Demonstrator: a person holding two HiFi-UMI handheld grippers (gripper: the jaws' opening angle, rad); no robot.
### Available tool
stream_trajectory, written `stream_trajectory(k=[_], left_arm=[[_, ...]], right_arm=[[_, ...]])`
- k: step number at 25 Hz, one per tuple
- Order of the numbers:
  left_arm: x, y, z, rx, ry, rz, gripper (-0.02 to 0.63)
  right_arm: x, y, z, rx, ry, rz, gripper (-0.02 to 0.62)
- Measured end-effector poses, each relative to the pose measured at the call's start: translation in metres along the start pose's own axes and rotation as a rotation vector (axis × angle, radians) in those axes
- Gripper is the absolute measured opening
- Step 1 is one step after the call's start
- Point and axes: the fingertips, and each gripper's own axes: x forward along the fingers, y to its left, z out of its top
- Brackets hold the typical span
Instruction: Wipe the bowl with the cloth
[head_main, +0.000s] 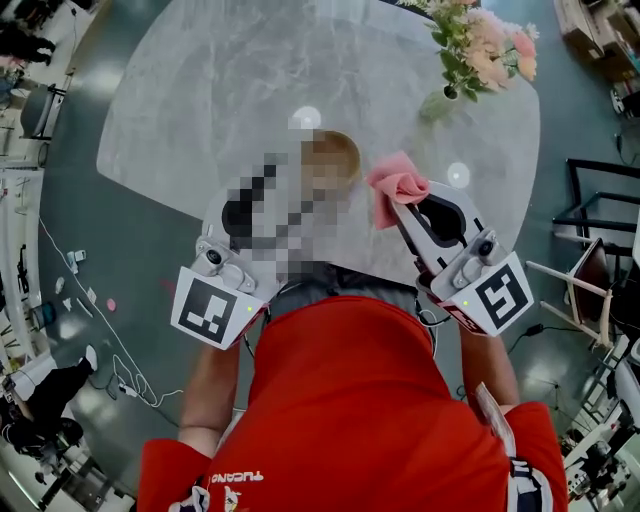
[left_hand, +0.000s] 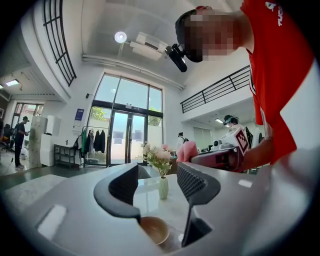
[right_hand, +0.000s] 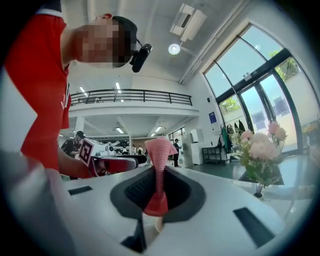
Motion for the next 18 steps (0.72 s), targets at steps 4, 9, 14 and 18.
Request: stream_trajectory(k=[4,9,14,18], left_arm=[[-0.007,-0.011,0.01,0.029,-0.012,0.014,0.196],[-0.015,-0.02,0.014,0.04,-0.018,0.014,0.111],[-0.018,-0.02,0.014,0.065,-0.018,0.015,0.015],[-0.018,-0.019,0.018,0.063,-0.032,0.006,0.006]], right_arm=[[-0.005,0.012,0.008,-0.014,-0.026,0.011,0.021],[-0.005,0.03,0.018,-0.041,-0.049,0.026,0.021],[-0.003,0.038,0.02,-0.061,-0.047,0.036,0.021],[-0.003,0.043,0.025,-0.066,-0.053,0.044,0.021]])
